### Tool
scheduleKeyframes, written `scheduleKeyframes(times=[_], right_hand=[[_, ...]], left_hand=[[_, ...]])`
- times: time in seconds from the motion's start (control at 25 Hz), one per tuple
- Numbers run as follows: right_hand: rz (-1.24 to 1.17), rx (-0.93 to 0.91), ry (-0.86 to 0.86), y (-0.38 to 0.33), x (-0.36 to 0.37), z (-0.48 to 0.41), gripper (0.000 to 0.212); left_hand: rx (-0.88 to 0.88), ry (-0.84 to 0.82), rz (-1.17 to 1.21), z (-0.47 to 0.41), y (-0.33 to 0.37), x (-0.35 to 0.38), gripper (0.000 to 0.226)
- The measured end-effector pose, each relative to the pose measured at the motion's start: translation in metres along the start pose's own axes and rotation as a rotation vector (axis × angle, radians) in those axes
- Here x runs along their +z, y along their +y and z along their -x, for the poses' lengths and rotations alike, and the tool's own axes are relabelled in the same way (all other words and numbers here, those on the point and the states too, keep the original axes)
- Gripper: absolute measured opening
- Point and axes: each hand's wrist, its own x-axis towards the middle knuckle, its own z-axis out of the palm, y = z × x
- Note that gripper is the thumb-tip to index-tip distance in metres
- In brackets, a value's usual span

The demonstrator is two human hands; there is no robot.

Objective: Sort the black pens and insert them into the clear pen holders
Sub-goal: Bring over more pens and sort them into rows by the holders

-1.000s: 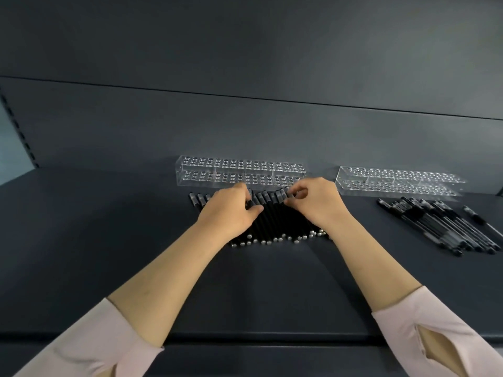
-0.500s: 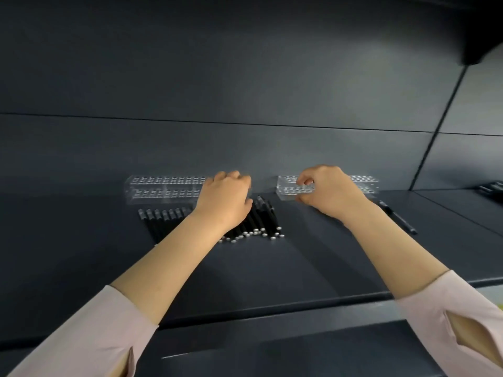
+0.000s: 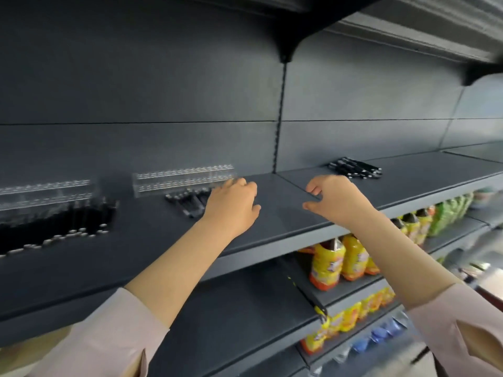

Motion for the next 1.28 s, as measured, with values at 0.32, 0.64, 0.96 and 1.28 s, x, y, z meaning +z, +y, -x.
scheduleKeyframes(times=[0.32,0.64,0.96,1.28], right_hand=[[0.065,0.149,0.012,0.165,-0.018,-0.036,0.040],[0.136,0.132,-0.021,0.271,0.000,-0.149,0.043],[0.093,0.102,-0.010,0.355,0.013,-0.228,0.041],[-0.061,-0.091,-0.177,0.416,0.026,-0.336,0.058]], left_hand=[[0.085,-0.072,0.029,-0.101,0.116,0.062,0.032],[0.008,-0.157,0.045,-0.227,0.163,0.157,0.033],[-0.139,-0.245,0.116,-0.316,0.207,0.215,0.042],[-0.492,-0.269,0.276,-0.402,0.249,0.248,0.074]])
